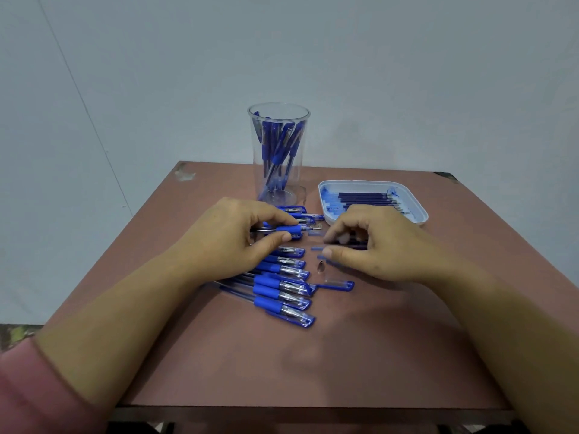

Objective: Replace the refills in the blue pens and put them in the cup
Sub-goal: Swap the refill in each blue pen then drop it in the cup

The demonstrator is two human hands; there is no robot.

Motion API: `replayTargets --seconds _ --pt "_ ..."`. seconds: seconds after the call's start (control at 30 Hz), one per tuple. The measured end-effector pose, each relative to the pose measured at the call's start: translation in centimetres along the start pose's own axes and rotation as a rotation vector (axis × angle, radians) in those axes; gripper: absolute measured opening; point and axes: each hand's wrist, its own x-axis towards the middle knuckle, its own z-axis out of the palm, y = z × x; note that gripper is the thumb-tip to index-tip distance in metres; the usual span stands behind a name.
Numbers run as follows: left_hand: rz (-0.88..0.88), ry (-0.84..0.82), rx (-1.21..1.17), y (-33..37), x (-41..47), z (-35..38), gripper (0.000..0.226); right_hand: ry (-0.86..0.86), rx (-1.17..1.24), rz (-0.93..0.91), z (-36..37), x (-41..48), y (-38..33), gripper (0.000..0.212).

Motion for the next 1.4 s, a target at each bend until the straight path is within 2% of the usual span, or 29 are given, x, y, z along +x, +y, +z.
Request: replayTargets --seconds 0.23,0.33,0.43,0.5,0.67,0.8,0.97,1.07,1.17,1.33,1.4 --pt "0.004 -0.004 -0.006 -0.1 0.0 0.0 0.030 -0.139 -0.121 -0.041 0.7 0.6 -0.3 0.008" --pt "0.003 0.005 -0.004 -0.1 0.0 -0.1 0.024 -0.060 0.028 -0.007 0.3 0.4 -0.2 0.005" --pt "-0.012 0.015 0.000 0.0 0.0 -0.1 0.024 0.102 0.211 0.019 -0.5 0.2 0.1 0.010" --pt "-0.014 0.010 -0.003 -0.1 0.0 -0.1 0.024 0.148 0.289 0.024 -0.7 0.2 0.2 0.014" --pt "-0.003 -0.010 -0.011 -0.1 0.0 0.1 0.023 0.166 0.306 -0.002 0.3 0.5 0.0 0.025" --pt "0.012 -0.002 -0.034 0.0 0.0 0.3 0.033 0.153 0.301 -0.024 0.8 0.6 0.0 0.019" --pt "0.055 0.004 -0.031 0.2 -0.1 0.5 0.034 0.130 0.359 -0.017 1.5 0.7 -0.2 0.017" --pt "0.067 0.013 -0.028 0.2 -0.1 0.5 0.033 0.134 0.326 -0.026 1.5 0.8 -0.1 0.019" --pt "0.069 0.021 -0.029 0.2 -0.1 0.5 0.031 0.098 0.197 -0.068 1.4 0.8 -0.2 0.005" --pt "0.057 0.020 -0.029 0.1 0.0 0.5 0.030 0.093 0.161 -0.102 1.1 0.6 -0.2 0.024" --pt "0.057 0.021 -0.025 0.2 0.0 0.5 0.030 0.122 0.115 -0.135 1.2 0.7 -0.2 0.018"
